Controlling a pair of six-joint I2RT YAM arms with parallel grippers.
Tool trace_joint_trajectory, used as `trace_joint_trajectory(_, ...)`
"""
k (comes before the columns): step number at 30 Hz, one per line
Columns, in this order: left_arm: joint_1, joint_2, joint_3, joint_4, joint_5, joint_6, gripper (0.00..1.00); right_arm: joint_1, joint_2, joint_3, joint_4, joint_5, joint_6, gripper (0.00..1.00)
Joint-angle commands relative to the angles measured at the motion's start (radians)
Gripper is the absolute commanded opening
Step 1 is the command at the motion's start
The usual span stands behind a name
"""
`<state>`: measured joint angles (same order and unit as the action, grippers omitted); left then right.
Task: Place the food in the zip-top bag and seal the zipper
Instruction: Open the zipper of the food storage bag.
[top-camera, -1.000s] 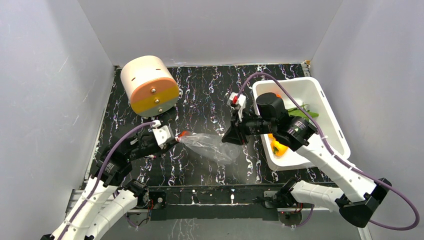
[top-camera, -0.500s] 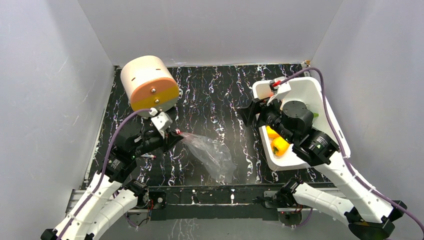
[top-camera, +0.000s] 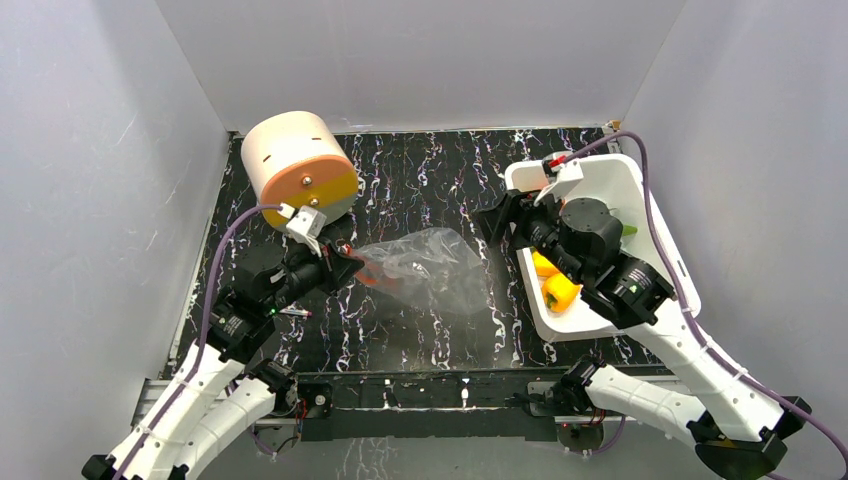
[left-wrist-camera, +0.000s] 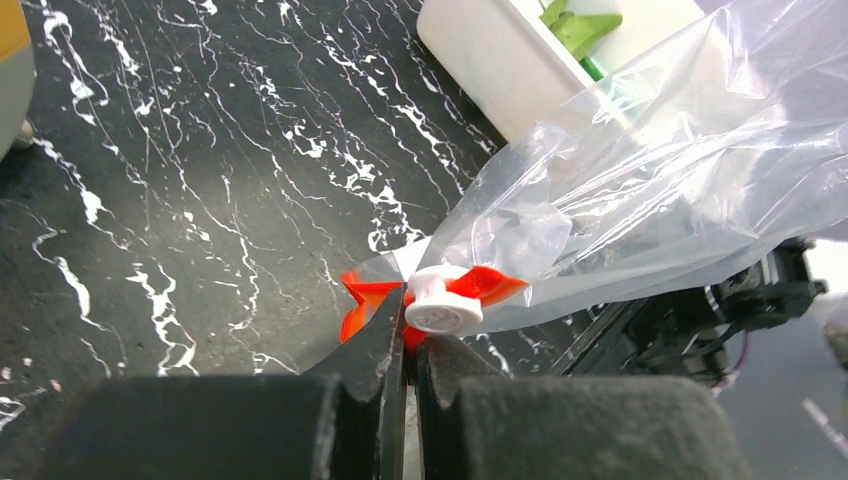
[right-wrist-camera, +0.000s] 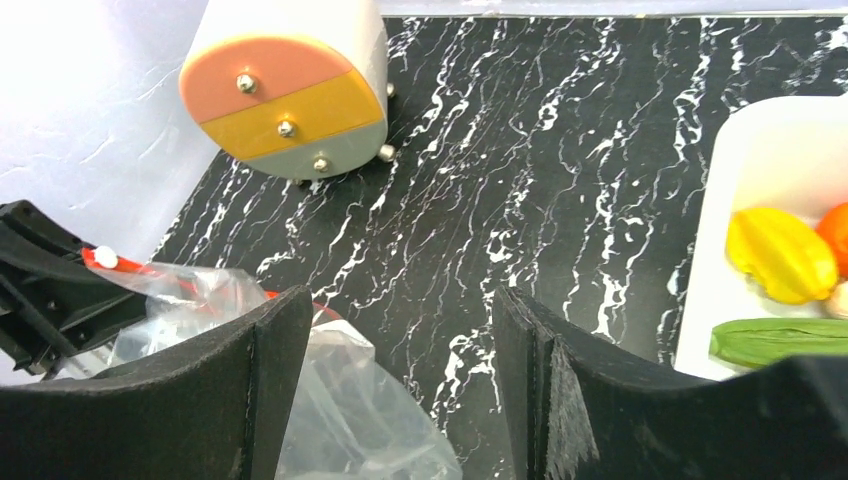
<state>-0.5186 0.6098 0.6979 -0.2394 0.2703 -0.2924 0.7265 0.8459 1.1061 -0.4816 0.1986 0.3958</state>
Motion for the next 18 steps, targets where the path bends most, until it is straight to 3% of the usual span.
trace_joint_trajectory(1,0.003,0.007,0.051,0.016,-0.059,-0.212,0.0,0.003,0.016,0.014,0.084,-0.078,0.05,0.64)
trace_joint_trajectory(10,0.004,0.069,0.061,-0.032,-0.077,-0.49,0.0,0.002,0.05,0.052,0.099,-0.109,0.078,0.62)
trace_joint_trajectory(18,0.004,0.149,0.12,-0.134,-0.114,-0.556,0.0,0.003,0.051,0.077,0.121,-0.085,0.074,0.63)
